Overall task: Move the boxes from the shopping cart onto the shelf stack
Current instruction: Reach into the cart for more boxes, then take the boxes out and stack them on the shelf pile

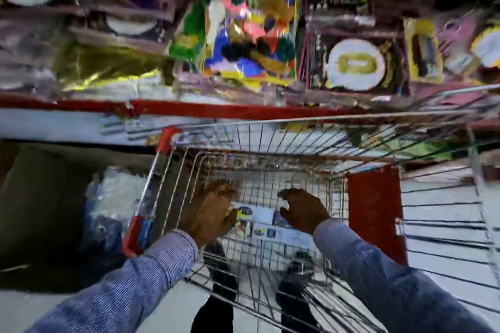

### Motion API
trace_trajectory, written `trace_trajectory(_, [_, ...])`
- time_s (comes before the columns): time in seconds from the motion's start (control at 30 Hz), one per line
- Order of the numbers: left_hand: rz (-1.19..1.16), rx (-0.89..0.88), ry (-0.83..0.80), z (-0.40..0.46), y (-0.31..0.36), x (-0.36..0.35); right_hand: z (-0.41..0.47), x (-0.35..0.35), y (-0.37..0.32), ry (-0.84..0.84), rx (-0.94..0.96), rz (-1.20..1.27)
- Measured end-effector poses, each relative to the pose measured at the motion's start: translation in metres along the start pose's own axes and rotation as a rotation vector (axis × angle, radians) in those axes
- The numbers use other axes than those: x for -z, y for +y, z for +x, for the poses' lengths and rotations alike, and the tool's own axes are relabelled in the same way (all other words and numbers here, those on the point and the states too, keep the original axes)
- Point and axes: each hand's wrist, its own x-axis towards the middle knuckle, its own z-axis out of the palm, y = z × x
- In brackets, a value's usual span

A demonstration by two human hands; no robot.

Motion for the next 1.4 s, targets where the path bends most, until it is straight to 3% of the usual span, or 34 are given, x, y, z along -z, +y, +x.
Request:
trace_trajectory(0.27, [0.133, -0.093, -0.128, 0.015, -0.023, -0.049, 0.074, -0.092, 0.028, -0.252, -0.003, -0.112])
trace_trajectory(0.4, [0.164, -0.211, -0.157, 0.023, -0.019, -0.063, 0.087, -0.096, 0.046, -0.256, 0.074, -0.075])
trace_trajectory(0.5, [0.316, -0.314, -0.243, 0.029, -0.013, -0.079, 0.092, -0.094, 0.055, -0.256, 0.131, -0.071])
trace_trajectory(0.63, [0.396, -0.350, -0.398, 0.039, -0.012, -0.112, 0.099, -0.086, 0.062, -0.165, 0.164, -0.061])
trace_trajectory(0.93, [0.344, -0.148, -0.451, 0.058, -0.006, -0.154, 0.086, -0.048, 0.079, 0.078, 0.224, -0.108])
trace_trajectory(1.2, [0.241, -0.188, -0.298, 0.047, 0.022, -0.058, 0.047, 0.040, 0.033, 0.200, 0.386, -0.196])
trace_trajectory(1.4, [0.377, -0.176, -0.037, 0.016, 0.068, 0.099, -0.008, 0.159, -0.023, 0.313, 0.477, -0.258])
